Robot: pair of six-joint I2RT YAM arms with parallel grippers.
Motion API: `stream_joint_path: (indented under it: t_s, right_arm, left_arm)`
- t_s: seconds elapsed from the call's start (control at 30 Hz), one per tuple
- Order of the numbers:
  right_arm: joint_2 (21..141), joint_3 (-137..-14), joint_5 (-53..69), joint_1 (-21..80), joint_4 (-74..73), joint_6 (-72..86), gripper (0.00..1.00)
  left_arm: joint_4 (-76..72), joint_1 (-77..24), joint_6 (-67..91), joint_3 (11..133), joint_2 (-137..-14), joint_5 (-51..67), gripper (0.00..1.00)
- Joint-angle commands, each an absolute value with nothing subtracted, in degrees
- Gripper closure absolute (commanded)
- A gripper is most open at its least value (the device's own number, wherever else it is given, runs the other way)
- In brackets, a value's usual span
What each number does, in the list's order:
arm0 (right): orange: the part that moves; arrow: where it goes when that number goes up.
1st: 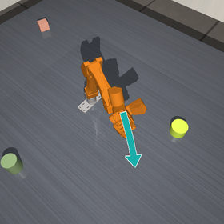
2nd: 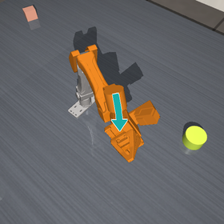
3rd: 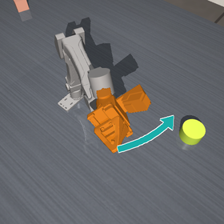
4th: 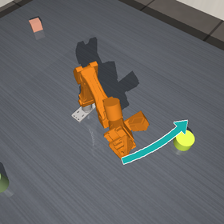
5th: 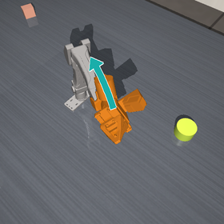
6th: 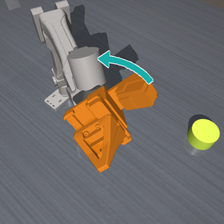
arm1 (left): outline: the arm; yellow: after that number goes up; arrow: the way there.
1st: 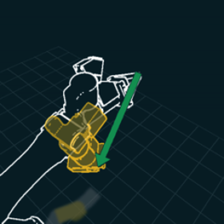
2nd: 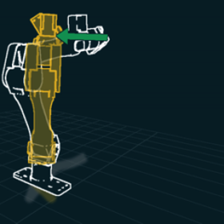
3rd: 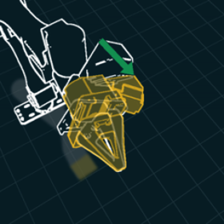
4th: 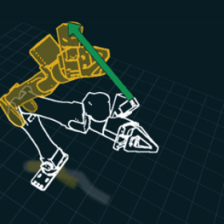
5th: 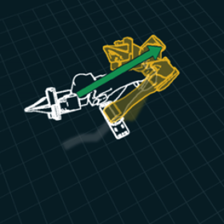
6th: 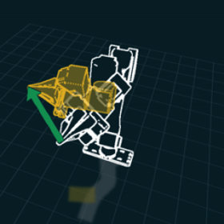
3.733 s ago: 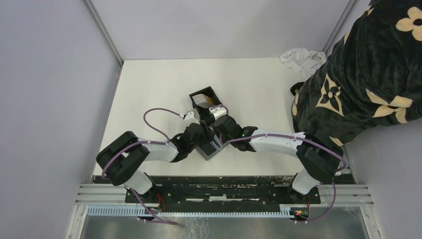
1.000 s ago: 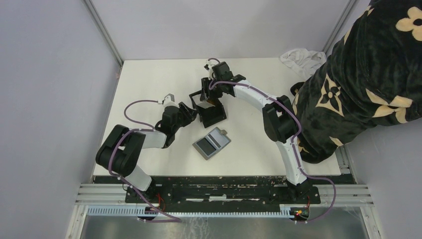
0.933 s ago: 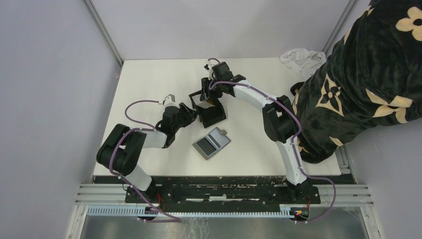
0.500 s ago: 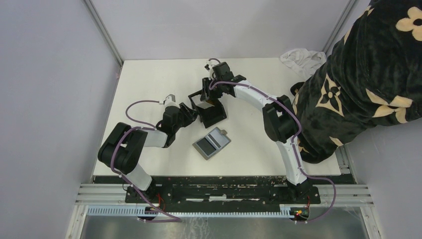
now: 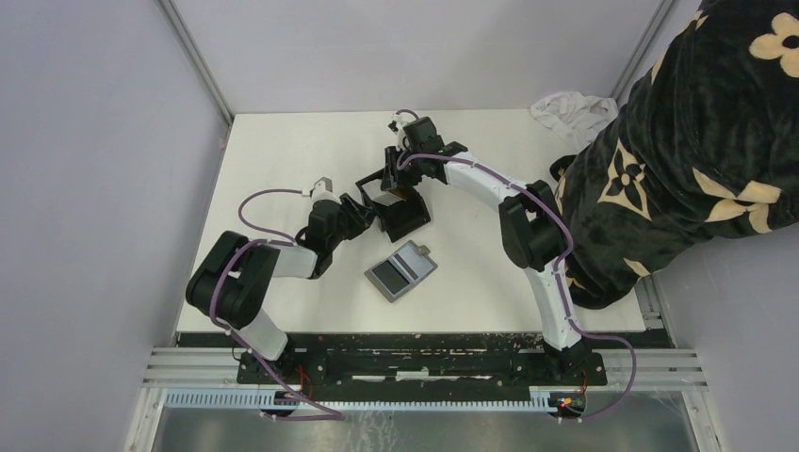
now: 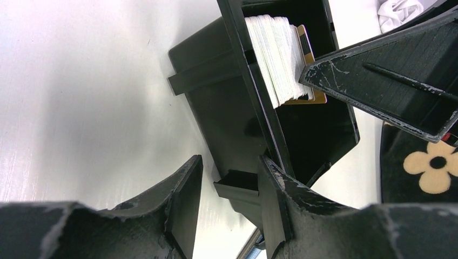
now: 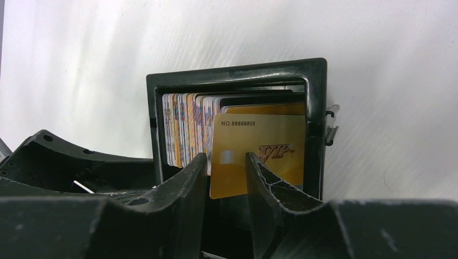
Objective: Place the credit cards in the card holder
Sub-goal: Pick up the credit card from the storage box.
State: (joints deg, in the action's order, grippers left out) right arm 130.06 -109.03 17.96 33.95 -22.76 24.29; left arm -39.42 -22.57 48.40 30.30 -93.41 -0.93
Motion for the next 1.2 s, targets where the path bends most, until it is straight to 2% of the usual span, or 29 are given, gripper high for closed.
stream_joint_path:
  t_s: [0.0,0.57,1.1,1.17]
  right_arm:
    - [125.6,-108.9,19.8,34.5,-21.5,25.1,0.63]
    - [122.7,-107.7,17.2,34.5,-22.5,23.3,0.72]
    - [117.3,-104.1,6.2,34.7,-24.8,15.1,0.99]
    - [116.4,-103.9,4.9,34.8,-25.4,14.2,0.99]
  left_arm:
    - [-43.2,-22.4,50.1,32.4,-94.1,0.1,0.51]
    - [-43.3,-22.4,50.1,32.3,-93.6,0.5,0.51]
    - [-39.7,-22.3,48.6,30.3,-87.2,-1.3,0.49]
    - [-39.3,-22.2,48.6,30.0,-85.8,-1.6,0.48]
